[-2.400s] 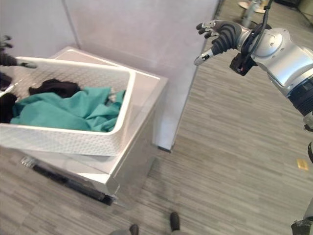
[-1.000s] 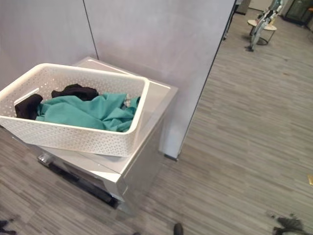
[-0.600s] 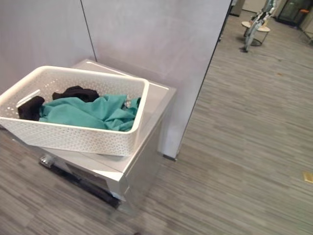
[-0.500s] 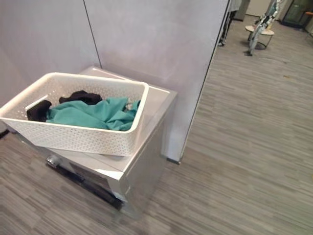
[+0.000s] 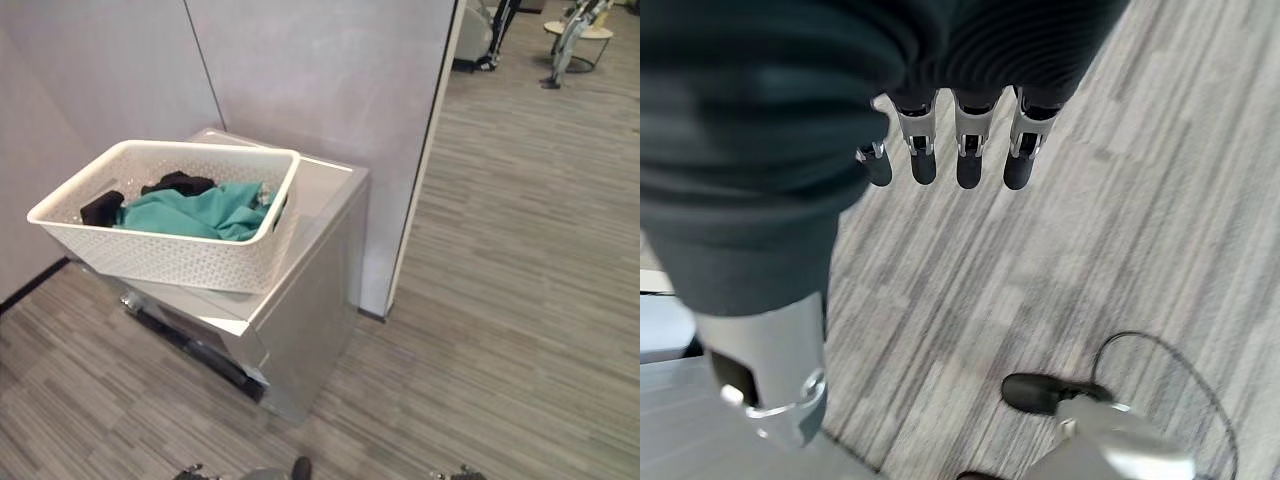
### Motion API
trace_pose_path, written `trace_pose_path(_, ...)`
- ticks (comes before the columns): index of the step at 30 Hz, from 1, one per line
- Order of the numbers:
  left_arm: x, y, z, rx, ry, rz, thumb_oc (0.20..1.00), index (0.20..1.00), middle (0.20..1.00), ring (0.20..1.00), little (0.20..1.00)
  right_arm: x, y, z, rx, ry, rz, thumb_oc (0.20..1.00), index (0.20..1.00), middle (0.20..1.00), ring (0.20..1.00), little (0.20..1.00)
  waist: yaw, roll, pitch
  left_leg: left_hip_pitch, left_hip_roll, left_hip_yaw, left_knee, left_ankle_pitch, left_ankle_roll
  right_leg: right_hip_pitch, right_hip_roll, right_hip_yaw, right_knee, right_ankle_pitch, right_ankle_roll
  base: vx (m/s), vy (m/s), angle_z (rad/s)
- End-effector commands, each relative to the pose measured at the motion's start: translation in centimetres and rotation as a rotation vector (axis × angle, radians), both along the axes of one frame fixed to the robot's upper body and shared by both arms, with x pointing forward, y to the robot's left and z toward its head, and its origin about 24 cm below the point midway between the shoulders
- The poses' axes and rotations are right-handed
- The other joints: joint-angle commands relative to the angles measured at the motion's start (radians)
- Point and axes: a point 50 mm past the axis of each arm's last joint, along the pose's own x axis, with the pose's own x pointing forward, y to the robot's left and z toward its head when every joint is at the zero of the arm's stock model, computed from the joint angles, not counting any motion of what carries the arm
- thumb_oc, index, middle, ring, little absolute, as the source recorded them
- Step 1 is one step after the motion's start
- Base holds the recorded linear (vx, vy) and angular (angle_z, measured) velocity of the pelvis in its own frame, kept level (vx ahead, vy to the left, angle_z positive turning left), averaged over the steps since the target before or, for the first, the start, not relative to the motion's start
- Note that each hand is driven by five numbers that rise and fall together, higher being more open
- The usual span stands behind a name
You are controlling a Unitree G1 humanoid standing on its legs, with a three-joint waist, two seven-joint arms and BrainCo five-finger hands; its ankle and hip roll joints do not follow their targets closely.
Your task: Grab the laundry basket,head to the washer,open it,put in the laundry and shut it.
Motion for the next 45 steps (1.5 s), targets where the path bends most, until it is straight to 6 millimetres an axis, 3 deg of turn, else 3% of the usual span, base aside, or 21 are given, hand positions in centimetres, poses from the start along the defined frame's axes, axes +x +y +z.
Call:
trace_pose_path(1,1.7,1.3,0.7,0.111,-0.063,-0.018,1.000,1.000,1.000,1.000,1.000,-1.3,-0.4,-0.1,-0.037,-0.006,-0.080,1.000,1.000,1.000,1.000,1.000,-0.011,-0.038,0.002,-0.083,0.078,0.029,-0.034,0.012,0.012,-0.049,-0.010,0.093,0.043,-0.094,0.135,-0.04,0.151,0.00)
trace_pose_path(4,1.1,1.3,0.6,0.098,-0.038,-0.014,1.000,1.000,1.000,1.000,1.000,-3.4,-0.9,-0.3,-0.045,0.067,-0.135,1.000,1.000,1.000,1.000,1.000,-0.017,-0.023,-0.004,-0.049,0.105,-0.039,-0.045,0.015,-0.012,-0.031,-0.030,0.112,0.040,-0.105,0.151,0.05,0.233,-0.02)
trace_pose_path(7,1.2,1.0,0.5,0.085,-0.036,-0.042,1.000,1.000,1.000,1.000,1.000,-5.6,-1.5,-0.3,-0.054,0.127,-0.217,1.000,1.000,1.000,1.000,1.000,-0.029,-0.004,-0.020,-0.013,0.103,0.003,-0.043,-0.016,-0.013,0.006,-0.085,0.124,0.013,-0.098,0.178,0.15,0.443,-0.22)
trace_pose_path(8,2.1,0.6,0.6,0.078,-0.063,-0.101,1.000,1.000,1.000,1.000,1.000,-5.9,-2.0,-0.2,-0.065,0.137,-0.269,1.000,1.000,1.000,1.000,1.000,-0.038,-0.004,-0.029,-0.033,0.055,0.046,0.037,-0.085,0.010,0.014,-0.167,0.130,0.006,-0.077,0.221,0.14,0.561,-0.11)
trace_pose_path(9,2.1,0.6,0.6,0.078,-0.063,-0.101,1.000,1.000,1.000,1.000,1.000,-5.9,-2.0,-0.2,-0.065,0.137,-0.269,1.000,1.000,1.000,1.000,1.000,-0.037,-0.004,-0.030,-0.035,0.055,0.046,0.041,-0.087,0.010,0.014,-0.168,0.131,0.005,-0.077,0.222,0.10,0.570,0.08)
trace_pose_path(14,3.2,1.1,1.1,0.108,-0.095,-0.148,1.000,1.000,1.000,1.000,1.000,-2.9,-1.4,-0.1,-0.041,0.032,-0.245,1.000,1.000,1.000,1.000,1.000,-0.029,-0.011,-0.046,-0.062,0.007,0.109,0.097,-0.161,0.058,-0.044,-0.277,0.161,0.010,-0.004,0.270,0.02,0.357,-0.14)
trace_pose_path(16,3.5,1.2,1.2,0.117,-0.100,-0.166,1.000,1.000,1.000,1.000,1.000,-2.3,-1.3,0.0,-0.042,0.022,-0.223,1.000,1.000,1.000,1.000,1.000,-0.024,-0.013,-0.046,-0.067,0.001,0.113,0.102,-0.170,0.065,-0.061,-0.289,0.163,0.016,0.011,0.272,-0.05,0.212,-0.24)
trace_pose_path(17,4.0,1.4,1.4,0.152,-0.113,-0.224,1.000,1.000,1.000,1.000,1.000,-0.4,-0.8,0.2,-0.057,-0.012,-0.139,1.000,1.000,1.000,1.000,1.000,-0.011,-0.018,-0.039,-0.074,-0.012,0.122,0.117,-0.185,0.076,-0.101,-0.312,0.149,0.030,0.052,0.273,-0.07,0.234,-0.30)
trace_pose_path(18,4.1,1.5,1.5,0.162,-0.115,-0.241,1.000,1.000,1.000,1.000,1.000,0.2,-0.6,0.2,-0.058,-0.022,-0.105,1.000,1.000,1.000,1.000,1.000,0.003,-0.019,-0.034,-0.073,-0.010,0.129,0.122,-0.193,0.080,-0.114,-0.311,0.127,0.035,0.054,0.270,-0.13,0.389,-0.59)
trace_pose_path(19,4.5,1.7,1.7,0.171,-0.126,-0.251,1.000,1.000,1.000,1.000,1.000,1.3,0.1,0.3,-0.051,-0.047,-0.068,1.000,1.000,1.000,1.000,1.000,0.015,-0.024,-0.027,-0.072,-0.021,0.126,0.110,-0.186,0.090,-0.135,-0.257,0.106,0.080,0.032,0.260,-0.07,0.321,-0.64)
trace_pose_path(21,4.8,2.1,1.9,0.177,-0.132,-0.241,1.000,1.000,1.000,1.000,1.000,0.9,0.5,0.0,-0.040,-0.033,-0.052,1.000,1.000,1.000,1.000,1.000,0.022,-0.030,-0.036,-0.059,-0.041,0.123,0.080,-0.170,0.105,-0.130,-0.154,0.138,0.123,-0.038,0.233,-0.01,0.248,-0.39)
trace_pose_path(22,4.8,2.1,1.9,0.177,-0.131,-0.241,1.000,1.000,1.000,1.000,1.000,0.9,0.5,0.0,-0.040,-0.033,-0.052,1.000,1.000,1.000,1.000,1.000,0.022,-0.030,-0.034,-0.056,-0.041,0.123,0.081,-0.171,0.106,-0.128,-0.154,0.138,0.127,-0.042,0.233,0.09,0.233,0.14)
trace_pose_path(23,4.3,2.7,1.9,0.184,-0.117,-0.235,1.000,1.000,1.000,1.000,1.000,-0.1,0.6,-0.2,-0.030,-0.015,-0.049,1.000,1.000,1.000,1.000,1.000,0.027,-0.048,-0.052,-0.020,-0.075,0.111,0.031,-0.152,0.112,-0.114,-0.016,0.160,0.162,-0.104,0.191,0.10,0.193,0.24)
trace_pose_path(27,2.6,2.6,1.3,0.174,-0.049,-0.230,1.000,1.000,1.000,1.000,1.000,-1.6,0.1,-0.3,-0.035,0.014,-0.068,1.000,1.000,1.000,1.000,1.000,0.003,-0.055,-0.046,0.030,-0.103,0.082,0.026,-0.141,0.103,-0.082,0.065,0.223,0.163,-0.105,0.147,0.10,0.108,0.28)
trace_pose_path(30,0.4,2.2,0.7,0.128,0.008,-0.185,1.000,1.000,1.000,1.000,1.000,-3.9,-1.4,-0.2,-0.060,0.085,-0.091,1.000,1.000,1.000,1.000,1.000,-0.006,-0.036,-0.058,0.056,-0.127,0.050,0.053,-0.147,0.087,-0.039,0.078,0.229,0.076,-0.066,0.122,0.09,0.022,0.32)
trace_pose_path(33,-0.2,2.0,0.5,0.117,0.027,-0.182,1.000,1.000,1.000,1.000,1.000,-3.8,-2.4,0.2,-0.084,0.082,-0.095,1.000,1.000,1.000,1.000,1.000,-0.014,-0.023,-0.040,0.023,-0.134,0.021,0.126,-0.126,0.045,-0.018,0.075,0.212,0.038,-0.050,0.118,-0.02,0.008,0.55)
trace_pose_path(35,-0.6,1.8,0.4,0.108,0.046,-0.184,1.000,1.000,1.000,1.000,1.000,-3.3,-2.9,0.5,-0.097,0.060,-0.099,1.000,1.000,1.000,1.000,1.000,-0.018,-0.020,-0.023,-0.017,-0.107,0.019,0.147,-0.125,0.018,-0.010,0.056,0.198,0.031,-0.053,0.123,-0.05,0.065,0.61)
trace_pose_path(36,-0.7,1.9,0.4,0.111,0.047,-0.176,1.000,1.000,1.000,1.000,1.000,-2.9,-3.0,0.6,-0.098,0.048,-0.099,1.000,1.000,1.000,1.000,1.000,-0.018,-0.024,-0.024,-0.028,-0.106,0.011,0.153,-0.138,0.024,-0.010,0.047,0.198,0.026,-0.051,0.127,-0.08,0.090,0.32)
trace_pose_path(40,0.4,2.8,0.9,0.144,0.011,-0.160,1.000,1.000,1.000,1.000,1.000,-2.0,-2.3,0.5,-0.084,0.024,-0.082,1.000,1.000,1.000,1.000,1.000,-0.020,-0.037,-0.029,-0.060,-0.026,0.004,0.104,-0.112,0.029,-0.034,0.011,0.192,0.023,-0.058,0.146,-0.04,0.105,0.01)
trace_pose_path(43,1.6,2.7,1.1,0.150,-0.019,-0.171,1.000,1.000,1.000,1.000,1.000,-2.3,-2.4,0.4,-0.088,0.034,-0.103,1.000,1.000,1.000,1.000,1.000,-0.031,-0.021,-0.026,-0.058,0.082,-0.001,0.006,-0.036,0.004,-0.041,-0.014,0.185,0.033,-0.094,0.159,0.04,0.260,-0.11)
trace_pose_path(45,2.2,2.6,1.2,0.152,-0.034,-0.179,1.000,1.000,1.000,1.000,1.000,-2.5,-2.6,0.5,-0.096,0.041,-0.114,1.000,1.000,1.000,1.000,1.000,-0.033,-0.010,-0.022,-0.050,0.107,-0.026,-0.010,-0.019,-0.011,-0.028,-0.032,0.197,0.042,-0.107,0.168,0.08,0.335,-0.13)
